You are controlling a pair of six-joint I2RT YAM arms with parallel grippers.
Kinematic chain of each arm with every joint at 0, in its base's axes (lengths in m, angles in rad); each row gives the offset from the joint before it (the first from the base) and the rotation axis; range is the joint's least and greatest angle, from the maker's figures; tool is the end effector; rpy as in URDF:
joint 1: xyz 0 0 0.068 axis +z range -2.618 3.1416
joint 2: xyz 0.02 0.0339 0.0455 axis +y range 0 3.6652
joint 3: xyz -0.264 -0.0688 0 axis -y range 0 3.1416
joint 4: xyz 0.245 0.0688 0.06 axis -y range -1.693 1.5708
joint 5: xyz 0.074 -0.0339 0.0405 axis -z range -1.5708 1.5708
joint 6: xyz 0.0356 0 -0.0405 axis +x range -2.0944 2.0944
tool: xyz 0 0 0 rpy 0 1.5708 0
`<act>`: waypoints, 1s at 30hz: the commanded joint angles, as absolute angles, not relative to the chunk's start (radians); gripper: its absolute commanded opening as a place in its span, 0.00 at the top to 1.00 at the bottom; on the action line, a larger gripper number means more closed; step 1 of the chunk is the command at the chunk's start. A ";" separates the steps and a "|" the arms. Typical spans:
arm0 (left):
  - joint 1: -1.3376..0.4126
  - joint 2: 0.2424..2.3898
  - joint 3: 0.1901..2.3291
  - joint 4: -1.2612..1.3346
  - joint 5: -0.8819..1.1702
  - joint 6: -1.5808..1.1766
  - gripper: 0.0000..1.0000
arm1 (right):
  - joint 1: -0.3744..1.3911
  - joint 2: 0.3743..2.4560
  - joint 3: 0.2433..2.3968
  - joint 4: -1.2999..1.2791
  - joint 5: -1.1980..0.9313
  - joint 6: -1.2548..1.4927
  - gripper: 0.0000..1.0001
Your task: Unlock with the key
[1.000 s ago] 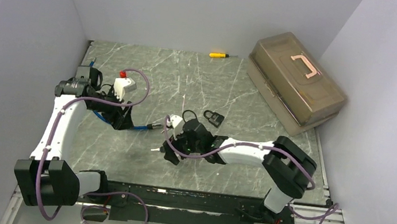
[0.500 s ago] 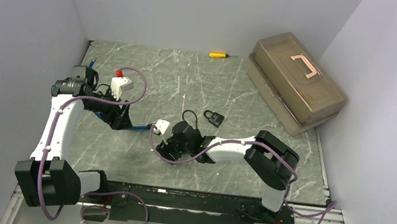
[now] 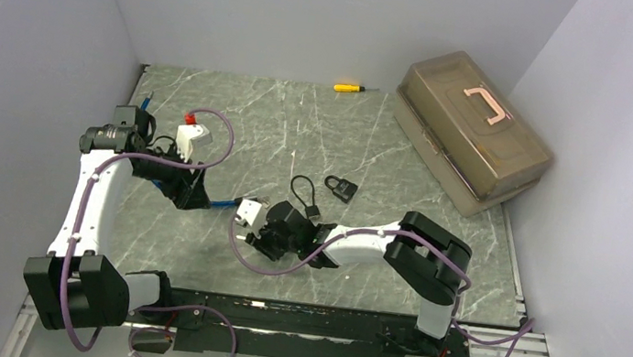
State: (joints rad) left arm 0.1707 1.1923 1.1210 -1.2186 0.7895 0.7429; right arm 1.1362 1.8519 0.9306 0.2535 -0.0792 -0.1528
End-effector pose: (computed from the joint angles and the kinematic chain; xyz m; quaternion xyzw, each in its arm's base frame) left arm 0.2000 0.0088 0.3060 0.3096 0.8617 -0.2848 0.2839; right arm 0.1554 0.3415 0.1405 -0.5540 0.7084 0.2372 0.3675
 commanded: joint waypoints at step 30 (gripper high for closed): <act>0.181 1.176 1.177 -1.275 0.840 0.807 0.16 | 1.139 1.899 0.977 0.292 -0.115 -0.188 0.56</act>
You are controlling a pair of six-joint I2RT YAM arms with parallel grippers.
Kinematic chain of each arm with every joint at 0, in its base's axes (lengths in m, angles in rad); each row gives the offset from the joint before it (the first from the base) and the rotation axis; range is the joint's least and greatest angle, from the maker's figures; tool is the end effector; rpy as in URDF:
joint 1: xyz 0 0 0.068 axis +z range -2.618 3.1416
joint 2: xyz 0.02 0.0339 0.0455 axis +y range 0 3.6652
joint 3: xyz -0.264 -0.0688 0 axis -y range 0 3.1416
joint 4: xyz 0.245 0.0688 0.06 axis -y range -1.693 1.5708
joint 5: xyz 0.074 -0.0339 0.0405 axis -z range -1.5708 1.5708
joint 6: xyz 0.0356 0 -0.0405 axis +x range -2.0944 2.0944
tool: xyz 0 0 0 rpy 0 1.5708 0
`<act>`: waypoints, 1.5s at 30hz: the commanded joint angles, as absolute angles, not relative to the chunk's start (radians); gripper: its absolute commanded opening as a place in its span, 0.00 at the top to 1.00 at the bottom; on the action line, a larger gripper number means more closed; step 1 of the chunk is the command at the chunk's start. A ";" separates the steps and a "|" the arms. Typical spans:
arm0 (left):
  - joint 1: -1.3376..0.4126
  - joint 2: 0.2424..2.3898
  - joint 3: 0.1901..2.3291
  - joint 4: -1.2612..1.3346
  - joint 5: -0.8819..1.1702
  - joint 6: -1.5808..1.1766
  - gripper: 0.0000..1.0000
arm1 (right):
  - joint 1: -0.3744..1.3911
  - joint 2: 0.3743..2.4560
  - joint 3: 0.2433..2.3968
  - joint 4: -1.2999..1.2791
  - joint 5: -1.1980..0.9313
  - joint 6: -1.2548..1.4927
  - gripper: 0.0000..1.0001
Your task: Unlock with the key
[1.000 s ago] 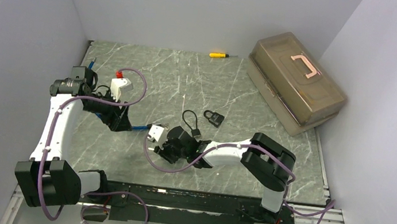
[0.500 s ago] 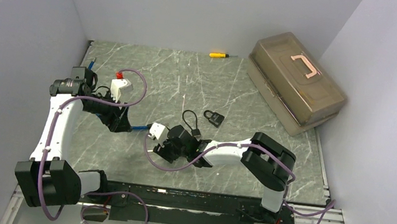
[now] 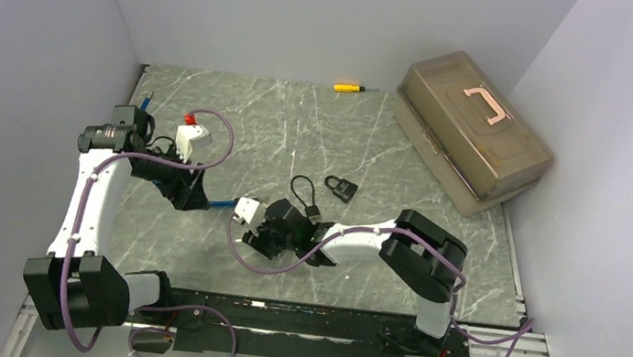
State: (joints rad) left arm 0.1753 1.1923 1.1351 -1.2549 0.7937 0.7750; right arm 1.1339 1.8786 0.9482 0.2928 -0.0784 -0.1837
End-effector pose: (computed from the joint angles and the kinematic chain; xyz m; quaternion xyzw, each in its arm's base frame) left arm 0.1972 0.0092 0.3090 0.3178 0.8590 -0.2864 0.2811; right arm 0.1593 0.3477 0.1393 -0.5603 0.6949 0.2367 0.3837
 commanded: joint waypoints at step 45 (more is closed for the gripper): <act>-0.302 1.239 0.717 -0.833 0.350 0.693 0.26 | 1.119 1.002 0.579 0.237 0.234 0.203 0.49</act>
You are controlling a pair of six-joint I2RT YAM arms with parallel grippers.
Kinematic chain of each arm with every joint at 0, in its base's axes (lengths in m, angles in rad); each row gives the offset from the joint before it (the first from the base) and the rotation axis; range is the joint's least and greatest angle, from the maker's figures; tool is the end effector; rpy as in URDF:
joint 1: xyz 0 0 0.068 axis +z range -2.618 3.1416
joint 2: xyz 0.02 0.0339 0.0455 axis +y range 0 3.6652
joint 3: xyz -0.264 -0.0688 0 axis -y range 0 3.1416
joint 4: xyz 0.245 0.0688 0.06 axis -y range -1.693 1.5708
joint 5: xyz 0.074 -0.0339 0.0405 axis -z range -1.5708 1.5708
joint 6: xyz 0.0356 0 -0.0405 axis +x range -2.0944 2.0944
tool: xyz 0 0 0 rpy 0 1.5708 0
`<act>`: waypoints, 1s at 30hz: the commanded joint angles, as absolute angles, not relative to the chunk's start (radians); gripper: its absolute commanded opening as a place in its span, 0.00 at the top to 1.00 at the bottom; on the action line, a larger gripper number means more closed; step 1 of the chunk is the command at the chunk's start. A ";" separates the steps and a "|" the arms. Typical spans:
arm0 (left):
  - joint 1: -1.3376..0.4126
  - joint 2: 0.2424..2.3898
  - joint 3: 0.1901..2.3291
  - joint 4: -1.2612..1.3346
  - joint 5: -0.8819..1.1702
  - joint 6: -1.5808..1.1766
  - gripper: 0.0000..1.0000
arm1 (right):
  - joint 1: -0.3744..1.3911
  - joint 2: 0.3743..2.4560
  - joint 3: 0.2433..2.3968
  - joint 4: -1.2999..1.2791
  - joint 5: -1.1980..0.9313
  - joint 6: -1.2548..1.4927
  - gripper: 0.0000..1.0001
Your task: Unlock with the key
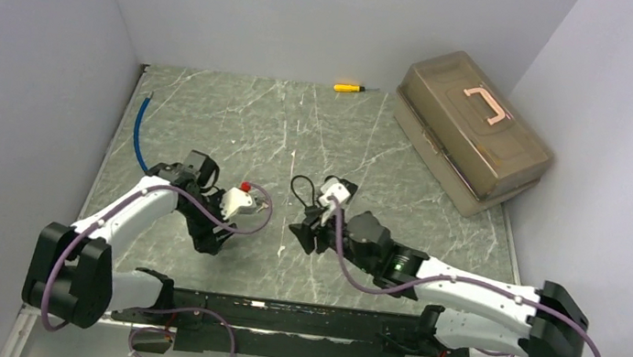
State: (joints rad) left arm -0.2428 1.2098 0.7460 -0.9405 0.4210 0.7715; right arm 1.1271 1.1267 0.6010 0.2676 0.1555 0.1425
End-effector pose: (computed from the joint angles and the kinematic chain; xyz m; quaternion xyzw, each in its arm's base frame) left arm 0.1813 -0.0599 0.1995 0.4885 0.8434 -0.1797 0.1329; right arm 0.1141 0.2272 0.2530 -0.3315 0.7184 0.3112 0.5264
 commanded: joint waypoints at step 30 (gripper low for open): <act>-0.473 1.376 0.647 -0.713 0.181 0.615 0.60 | 1.104 0.802 0.574 0.124 0.332 0.207 0.61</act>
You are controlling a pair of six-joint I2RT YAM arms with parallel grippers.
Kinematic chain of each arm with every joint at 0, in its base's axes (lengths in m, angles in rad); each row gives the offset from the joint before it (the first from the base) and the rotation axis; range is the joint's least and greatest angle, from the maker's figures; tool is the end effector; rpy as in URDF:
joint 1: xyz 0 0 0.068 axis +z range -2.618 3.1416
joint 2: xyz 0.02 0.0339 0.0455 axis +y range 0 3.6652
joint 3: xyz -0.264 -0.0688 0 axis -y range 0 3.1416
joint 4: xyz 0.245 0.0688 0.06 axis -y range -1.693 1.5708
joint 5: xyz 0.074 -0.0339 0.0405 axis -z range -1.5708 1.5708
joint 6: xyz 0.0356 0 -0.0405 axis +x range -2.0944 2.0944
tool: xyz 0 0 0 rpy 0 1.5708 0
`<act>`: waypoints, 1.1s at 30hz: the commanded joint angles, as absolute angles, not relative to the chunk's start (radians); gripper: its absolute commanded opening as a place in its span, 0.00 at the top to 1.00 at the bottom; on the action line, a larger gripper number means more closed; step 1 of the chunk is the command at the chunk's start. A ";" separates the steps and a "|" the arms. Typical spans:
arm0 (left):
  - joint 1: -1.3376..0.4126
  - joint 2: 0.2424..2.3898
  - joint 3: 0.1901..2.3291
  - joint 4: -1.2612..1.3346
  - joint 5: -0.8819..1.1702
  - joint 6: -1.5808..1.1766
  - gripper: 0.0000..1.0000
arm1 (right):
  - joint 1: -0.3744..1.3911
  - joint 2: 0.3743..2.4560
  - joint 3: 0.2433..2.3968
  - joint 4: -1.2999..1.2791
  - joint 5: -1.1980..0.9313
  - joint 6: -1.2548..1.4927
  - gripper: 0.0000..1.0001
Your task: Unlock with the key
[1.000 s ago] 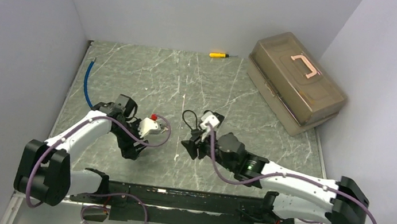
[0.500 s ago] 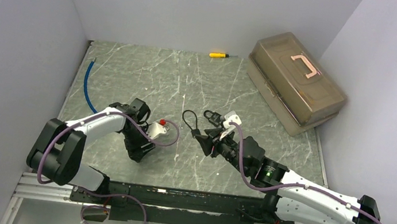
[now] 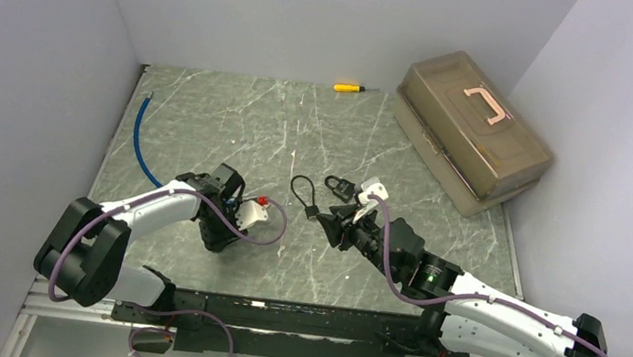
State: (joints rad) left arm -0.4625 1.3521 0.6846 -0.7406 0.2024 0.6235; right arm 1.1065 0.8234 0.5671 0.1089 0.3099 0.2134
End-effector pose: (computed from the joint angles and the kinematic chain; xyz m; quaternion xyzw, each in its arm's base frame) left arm 0.1847 -0.1001 0.1592 0.5194 0.8447 -0.0939 0.0887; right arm 0.0990 0.1735 0.2872 -0.2322 0.7183 0.3033 0.5814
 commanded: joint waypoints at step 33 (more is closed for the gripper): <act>-0.478 1.069 1.211 -0.841 0.534 0.510 0.75 | 1.062 0.904 0.646 0.292 0.126 0.503 0.30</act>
